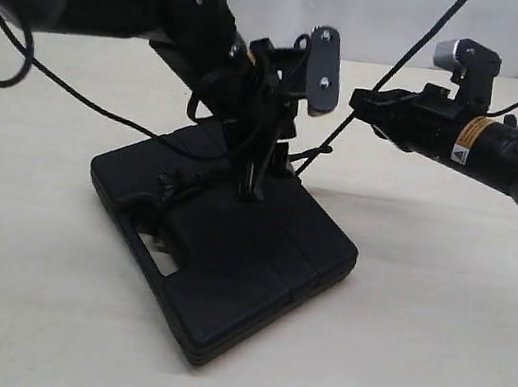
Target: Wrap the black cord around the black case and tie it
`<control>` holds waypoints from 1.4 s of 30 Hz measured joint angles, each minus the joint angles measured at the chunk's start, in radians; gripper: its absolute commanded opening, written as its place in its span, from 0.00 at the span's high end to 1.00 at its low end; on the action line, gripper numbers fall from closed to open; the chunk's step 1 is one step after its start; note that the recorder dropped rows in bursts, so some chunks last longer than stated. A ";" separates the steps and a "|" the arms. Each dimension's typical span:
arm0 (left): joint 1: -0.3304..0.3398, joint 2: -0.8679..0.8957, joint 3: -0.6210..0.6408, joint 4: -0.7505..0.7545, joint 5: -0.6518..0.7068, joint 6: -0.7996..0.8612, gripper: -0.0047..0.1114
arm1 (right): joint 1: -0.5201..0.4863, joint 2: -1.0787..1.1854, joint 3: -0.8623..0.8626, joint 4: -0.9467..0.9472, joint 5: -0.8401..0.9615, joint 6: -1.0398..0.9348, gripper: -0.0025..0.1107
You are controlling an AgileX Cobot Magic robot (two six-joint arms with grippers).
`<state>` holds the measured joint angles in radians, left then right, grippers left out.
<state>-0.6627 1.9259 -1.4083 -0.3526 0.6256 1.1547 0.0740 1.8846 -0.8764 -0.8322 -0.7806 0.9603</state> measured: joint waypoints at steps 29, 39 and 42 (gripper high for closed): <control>0.000 0.118 -0.006 0.406 0.074 -0.211 0.96 | -0.034 -0.017 0.068 0.294 0.166 -0.317 0.94; -0.012 0.118 -0.013 0.419 0.068 -0.211 0.96 | -0.129 0.087 0.068 0.279 0.184 -0.325 0.94; -0.012 0.118 -0.013 0.416 0.073 -0.211 0.96 | -0.131 0.102 0.068 0.279 0.178 -0.325 0.94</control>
<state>-0.6742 2.0440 -1.4210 0.0637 0.6990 0.9439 -0.0573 1.9863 -0.8083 -0.5536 -0.6026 0.6354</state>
